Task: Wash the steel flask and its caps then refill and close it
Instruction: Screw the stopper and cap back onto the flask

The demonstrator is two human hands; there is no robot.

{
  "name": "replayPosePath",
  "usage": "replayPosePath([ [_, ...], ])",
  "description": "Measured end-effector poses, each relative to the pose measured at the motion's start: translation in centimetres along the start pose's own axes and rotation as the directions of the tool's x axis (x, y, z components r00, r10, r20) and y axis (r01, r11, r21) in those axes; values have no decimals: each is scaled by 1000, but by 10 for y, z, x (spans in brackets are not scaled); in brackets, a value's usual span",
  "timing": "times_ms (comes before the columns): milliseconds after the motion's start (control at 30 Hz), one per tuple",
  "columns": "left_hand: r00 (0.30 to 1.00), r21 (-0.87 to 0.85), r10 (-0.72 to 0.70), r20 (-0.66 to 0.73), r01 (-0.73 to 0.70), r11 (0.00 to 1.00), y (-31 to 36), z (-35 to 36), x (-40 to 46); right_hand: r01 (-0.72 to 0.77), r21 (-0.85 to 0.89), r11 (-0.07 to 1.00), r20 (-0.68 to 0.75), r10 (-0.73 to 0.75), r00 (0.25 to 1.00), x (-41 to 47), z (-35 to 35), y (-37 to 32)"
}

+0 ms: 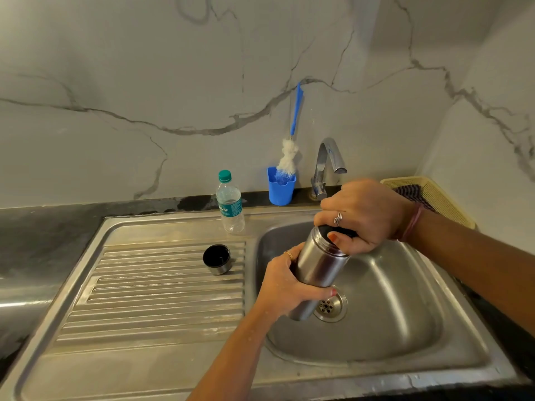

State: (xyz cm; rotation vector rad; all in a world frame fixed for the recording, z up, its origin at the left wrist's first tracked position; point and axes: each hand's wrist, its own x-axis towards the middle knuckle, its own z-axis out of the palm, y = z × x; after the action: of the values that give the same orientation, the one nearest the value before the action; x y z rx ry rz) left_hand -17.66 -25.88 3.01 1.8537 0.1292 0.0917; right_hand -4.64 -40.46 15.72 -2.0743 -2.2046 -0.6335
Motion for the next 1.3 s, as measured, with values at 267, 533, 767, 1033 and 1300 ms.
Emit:
replayPosePath([
  [267, 992, 35, -19, -127, 24, 999, -4, 8, -4, -204, -138, 969, 62, 214, 975, 2, 5, -10],
  [533, 990, 27, -44, -131, 48, 998, -6, 6, -10, -332, -211, 919, 61, 351, 934, 7, 8, -25],
  [767, 991, -15, -29, -129, 28, 1000, -2, -11, -13, -553, 92, 828, -56, 559, 827, 16, 5, -33],
  [1033, 968, -101, -111, -224, 91, 991, -9, -54, -36, -647, 749, 146, 176, 897, 406, 36, 76, -44],
  [1300, 937, -115, -151, -316, 120, 986, -24, -108, -71, -753, 655, 65, 428, 790, 440, 83, 187, -77],
])
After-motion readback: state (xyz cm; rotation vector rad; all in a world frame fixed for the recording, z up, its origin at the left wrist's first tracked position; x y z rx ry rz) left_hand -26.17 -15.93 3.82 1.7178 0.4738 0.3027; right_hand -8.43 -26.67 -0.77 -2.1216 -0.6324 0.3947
